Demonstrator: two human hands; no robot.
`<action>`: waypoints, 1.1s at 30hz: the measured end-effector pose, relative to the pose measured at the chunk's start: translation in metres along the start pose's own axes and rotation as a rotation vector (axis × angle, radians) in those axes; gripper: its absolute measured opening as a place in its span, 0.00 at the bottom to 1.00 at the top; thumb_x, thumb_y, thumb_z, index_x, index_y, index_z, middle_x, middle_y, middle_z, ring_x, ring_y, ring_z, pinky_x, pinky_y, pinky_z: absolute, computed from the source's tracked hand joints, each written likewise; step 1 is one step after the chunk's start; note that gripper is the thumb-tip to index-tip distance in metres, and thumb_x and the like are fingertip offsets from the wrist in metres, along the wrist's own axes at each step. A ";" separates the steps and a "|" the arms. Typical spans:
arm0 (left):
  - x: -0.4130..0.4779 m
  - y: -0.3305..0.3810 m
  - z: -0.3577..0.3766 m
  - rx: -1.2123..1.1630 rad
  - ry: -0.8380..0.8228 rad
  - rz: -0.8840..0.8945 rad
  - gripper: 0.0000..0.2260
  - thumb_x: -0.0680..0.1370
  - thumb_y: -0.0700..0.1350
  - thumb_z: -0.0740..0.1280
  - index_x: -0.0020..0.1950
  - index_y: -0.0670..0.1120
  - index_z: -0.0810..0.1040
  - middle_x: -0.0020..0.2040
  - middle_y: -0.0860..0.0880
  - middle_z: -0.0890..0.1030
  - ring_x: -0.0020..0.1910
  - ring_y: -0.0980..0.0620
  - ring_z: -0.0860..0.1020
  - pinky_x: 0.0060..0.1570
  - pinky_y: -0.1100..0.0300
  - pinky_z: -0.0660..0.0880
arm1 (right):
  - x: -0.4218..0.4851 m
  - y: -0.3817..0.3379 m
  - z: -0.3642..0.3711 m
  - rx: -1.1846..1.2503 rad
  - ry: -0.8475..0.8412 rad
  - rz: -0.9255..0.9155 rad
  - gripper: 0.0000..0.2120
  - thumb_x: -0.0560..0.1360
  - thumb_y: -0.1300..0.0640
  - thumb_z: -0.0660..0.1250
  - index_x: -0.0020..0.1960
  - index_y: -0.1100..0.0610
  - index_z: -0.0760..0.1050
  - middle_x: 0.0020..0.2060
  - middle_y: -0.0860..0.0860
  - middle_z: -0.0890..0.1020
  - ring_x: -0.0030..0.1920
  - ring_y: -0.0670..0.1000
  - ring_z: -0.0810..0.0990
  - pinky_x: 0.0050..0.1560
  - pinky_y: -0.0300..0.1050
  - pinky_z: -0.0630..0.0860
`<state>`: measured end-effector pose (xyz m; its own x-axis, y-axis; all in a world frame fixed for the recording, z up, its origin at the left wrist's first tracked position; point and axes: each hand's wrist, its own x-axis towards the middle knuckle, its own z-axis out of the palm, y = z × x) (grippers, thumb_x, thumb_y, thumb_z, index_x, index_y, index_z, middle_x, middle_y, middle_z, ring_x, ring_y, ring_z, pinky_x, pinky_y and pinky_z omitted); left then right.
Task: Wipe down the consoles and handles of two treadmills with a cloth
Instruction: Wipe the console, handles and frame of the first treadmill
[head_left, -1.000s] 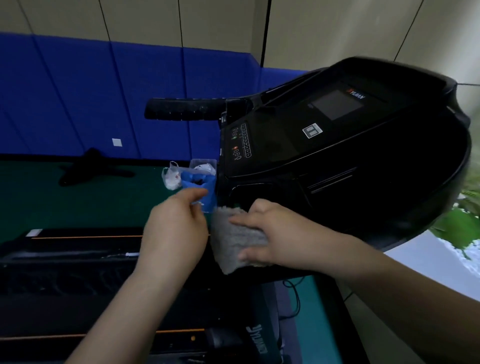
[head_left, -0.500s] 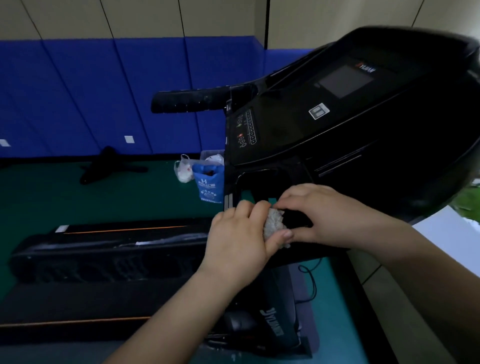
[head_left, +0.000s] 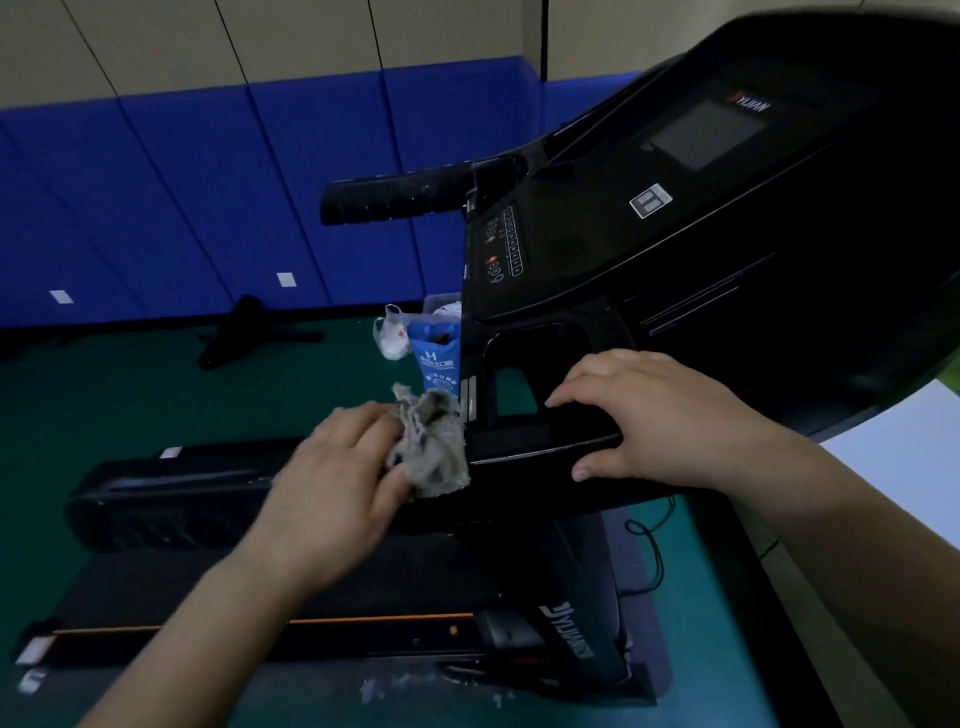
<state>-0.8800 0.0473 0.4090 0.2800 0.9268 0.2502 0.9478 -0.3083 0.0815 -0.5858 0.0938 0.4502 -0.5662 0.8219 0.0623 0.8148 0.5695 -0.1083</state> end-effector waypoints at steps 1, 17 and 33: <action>0.005 0.015 0.001 -0.022 -0.005 -0.022 0.22 0.76 0.58 0.52 0.56 0.44 0.74 0.56 0.44 0.76 0.54 0.42 0.76 0.58 0.50 0.73 | 0.000 0.000 0.000 0.000 0.003 0.001 0.33 0.65 0.33 0.69 0.68 0.38 0.66 0.62 0.35 0.69 0.66 0.42 0.65 0.69 0.43 0.61; 0.015 0.055 0.034 -0.130 0.372 0.059 0.12 0.77 0.48 0.61 0.49 0.43 0.81 0.49 0.44 0.78 0.47 0.44 0.76 0.47 0.52 0.74 | 0.000 -0.001 -0.002 -0.026 0.002 -0.003 0.33 0.65 0.31 0.68 0.67 0.38 0.66 0.62 0.36 0.70 0.65 0.42 0.67 0.67 0.43 0.62; 0.017 0.090 0.037 -0.257 0.388 -0.068 0.17 0.77 0.53 0.59 0.59 0.48 0.79 0.58 0.48 0.77 0.57 0.49 0.72 0.57 0.62 0.65 | 0.000 -0.006 0.000 -0.072 0.022 -0.004 0.30 0.65 0.33 0.67 0.64 0.39 0.67 0.58 0.38 0.71 0.63 0.44 0.68 0.63 0.44 0.64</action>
<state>-0.7843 0.0436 0.3852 0.0948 0.8134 0.5740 0.8796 -0.3384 0.3342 -0.5909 0.0899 0.4511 -0.5673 0.8191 0.0846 0.8198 0.5715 -0.0359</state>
